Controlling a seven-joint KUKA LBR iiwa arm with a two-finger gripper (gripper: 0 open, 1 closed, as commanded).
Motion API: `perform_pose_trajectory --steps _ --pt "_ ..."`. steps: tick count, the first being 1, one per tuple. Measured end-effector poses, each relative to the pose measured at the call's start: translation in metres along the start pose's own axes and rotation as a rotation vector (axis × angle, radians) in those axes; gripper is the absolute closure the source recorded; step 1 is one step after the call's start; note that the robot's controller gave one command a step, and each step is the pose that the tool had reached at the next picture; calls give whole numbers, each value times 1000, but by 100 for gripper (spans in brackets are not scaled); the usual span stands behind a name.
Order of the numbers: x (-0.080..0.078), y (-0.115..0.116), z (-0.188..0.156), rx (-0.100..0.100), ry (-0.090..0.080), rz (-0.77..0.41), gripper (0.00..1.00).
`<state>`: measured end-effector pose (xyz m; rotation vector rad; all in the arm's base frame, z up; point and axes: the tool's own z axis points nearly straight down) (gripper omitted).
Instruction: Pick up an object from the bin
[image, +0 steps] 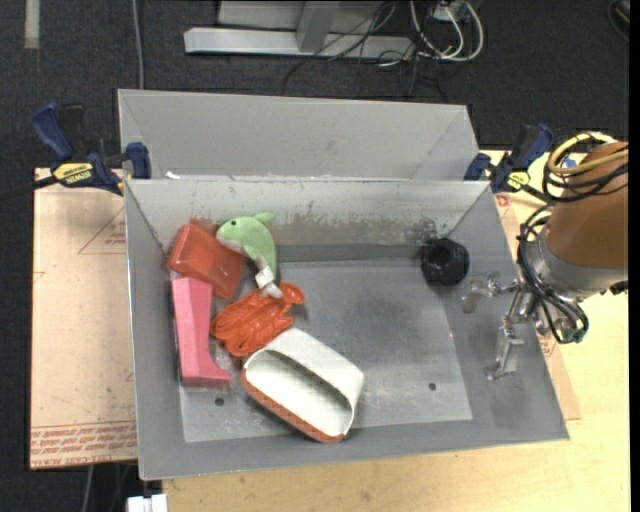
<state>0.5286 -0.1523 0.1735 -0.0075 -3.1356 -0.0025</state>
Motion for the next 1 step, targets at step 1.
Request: perform_pose_trajectory --steps 1 --pt "-2 1 -5 1 -7 -6 0"
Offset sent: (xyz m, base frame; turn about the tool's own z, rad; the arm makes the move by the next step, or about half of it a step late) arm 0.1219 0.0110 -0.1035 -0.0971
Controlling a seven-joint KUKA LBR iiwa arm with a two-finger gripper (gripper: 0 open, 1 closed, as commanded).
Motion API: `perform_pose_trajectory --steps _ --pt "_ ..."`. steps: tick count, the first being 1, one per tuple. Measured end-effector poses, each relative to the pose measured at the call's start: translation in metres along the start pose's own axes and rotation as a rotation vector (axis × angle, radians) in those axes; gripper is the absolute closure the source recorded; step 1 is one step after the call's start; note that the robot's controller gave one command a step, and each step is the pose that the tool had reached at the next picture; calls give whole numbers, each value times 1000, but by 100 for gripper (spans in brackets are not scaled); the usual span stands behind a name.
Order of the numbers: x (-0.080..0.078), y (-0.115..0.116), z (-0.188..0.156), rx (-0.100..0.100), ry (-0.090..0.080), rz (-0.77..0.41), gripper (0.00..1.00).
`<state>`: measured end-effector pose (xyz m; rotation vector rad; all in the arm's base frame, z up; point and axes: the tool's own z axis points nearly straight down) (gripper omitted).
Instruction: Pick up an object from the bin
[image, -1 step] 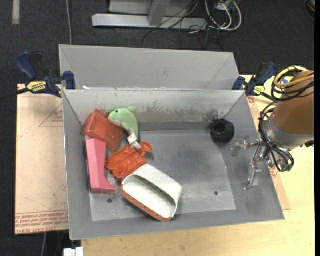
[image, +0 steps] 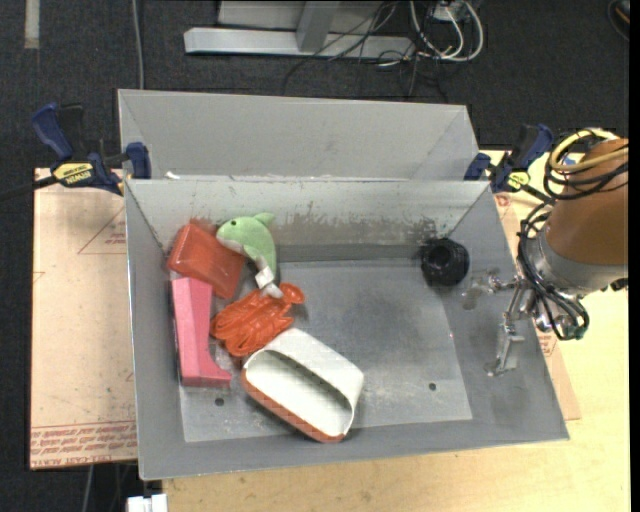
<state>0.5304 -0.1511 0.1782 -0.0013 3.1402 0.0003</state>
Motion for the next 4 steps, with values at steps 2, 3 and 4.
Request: perform_pose_trajectory --steps 2,3,4 --pt "-106 40 108 -1 -3 -11 0" --pt "-128 98 108 -7 4 -65 0" --pt "-111 -4 78 0 -8 -74 0"
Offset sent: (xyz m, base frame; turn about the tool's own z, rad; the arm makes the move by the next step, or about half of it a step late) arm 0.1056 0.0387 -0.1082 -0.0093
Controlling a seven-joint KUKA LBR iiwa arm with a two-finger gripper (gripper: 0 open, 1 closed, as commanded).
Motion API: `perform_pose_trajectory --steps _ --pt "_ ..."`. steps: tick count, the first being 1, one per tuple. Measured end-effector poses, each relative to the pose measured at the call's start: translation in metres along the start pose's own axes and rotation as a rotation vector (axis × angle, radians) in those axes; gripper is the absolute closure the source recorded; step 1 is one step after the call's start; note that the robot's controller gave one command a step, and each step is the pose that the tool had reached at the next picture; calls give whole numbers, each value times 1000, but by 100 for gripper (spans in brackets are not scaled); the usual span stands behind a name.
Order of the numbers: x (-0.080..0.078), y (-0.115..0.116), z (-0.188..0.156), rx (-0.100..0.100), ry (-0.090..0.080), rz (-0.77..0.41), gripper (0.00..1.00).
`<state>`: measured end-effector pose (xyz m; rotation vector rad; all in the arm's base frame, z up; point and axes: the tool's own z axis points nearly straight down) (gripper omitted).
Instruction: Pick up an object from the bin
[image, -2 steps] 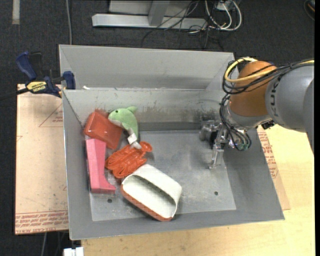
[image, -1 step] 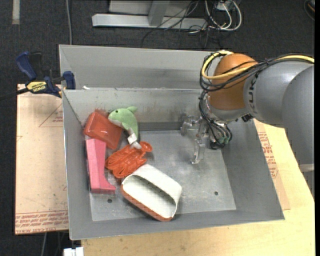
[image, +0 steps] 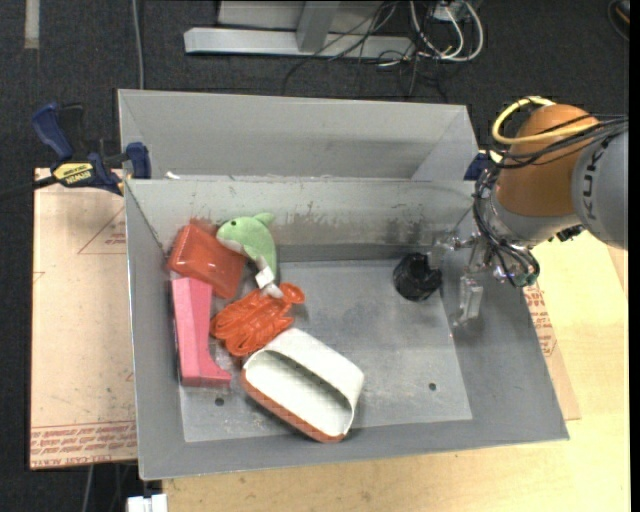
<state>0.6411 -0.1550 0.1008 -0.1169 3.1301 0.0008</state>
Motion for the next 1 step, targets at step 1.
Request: perform_pose_trajectory --steps 1 --pt "-20 158 21 -4 -12 70 100"
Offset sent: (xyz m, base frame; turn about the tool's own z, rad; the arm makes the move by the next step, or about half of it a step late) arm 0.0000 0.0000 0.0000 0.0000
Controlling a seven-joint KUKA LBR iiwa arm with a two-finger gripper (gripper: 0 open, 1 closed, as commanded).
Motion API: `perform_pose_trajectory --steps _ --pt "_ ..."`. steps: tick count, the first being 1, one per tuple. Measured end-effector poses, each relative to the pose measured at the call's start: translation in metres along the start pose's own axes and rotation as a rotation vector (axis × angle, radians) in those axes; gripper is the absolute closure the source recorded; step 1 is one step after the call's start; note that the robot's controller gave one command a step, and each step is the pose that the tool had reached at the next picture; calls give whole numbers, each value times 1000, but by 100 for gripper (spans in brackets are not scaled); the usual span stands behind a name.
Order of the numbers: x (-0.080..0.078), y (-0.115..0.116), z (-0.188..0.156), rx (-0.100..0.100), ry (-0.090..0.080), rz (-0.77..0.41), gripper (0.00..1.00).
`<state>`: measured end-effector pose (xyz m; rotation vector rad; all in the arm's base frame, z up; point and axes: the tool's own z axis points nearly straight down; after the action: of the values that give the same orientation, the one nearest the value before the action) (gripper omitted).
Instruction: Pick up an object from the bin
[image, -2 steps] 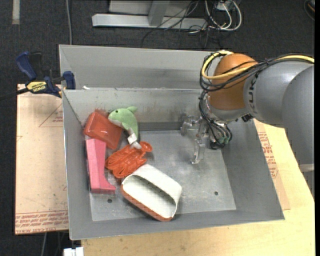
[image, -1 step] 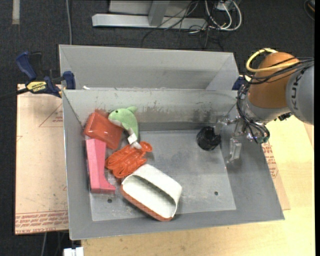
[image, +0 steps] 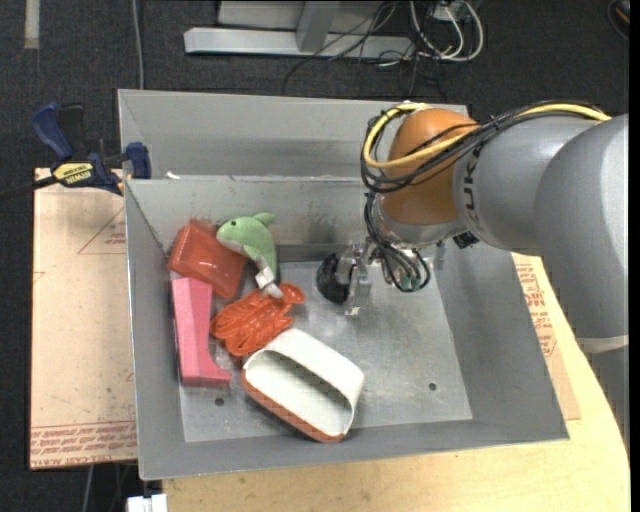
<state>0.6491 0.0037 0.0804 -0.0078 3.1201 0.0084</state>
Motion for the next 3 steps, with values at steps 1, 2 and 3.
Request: perform_pose_trajectory --steps 1,2,3 --pt "0 4 0 -4 -1 -4 100" --pt "3 3 -6 -5 8 -1 100" --pt "3 2 -28 -3 9 -2 100"
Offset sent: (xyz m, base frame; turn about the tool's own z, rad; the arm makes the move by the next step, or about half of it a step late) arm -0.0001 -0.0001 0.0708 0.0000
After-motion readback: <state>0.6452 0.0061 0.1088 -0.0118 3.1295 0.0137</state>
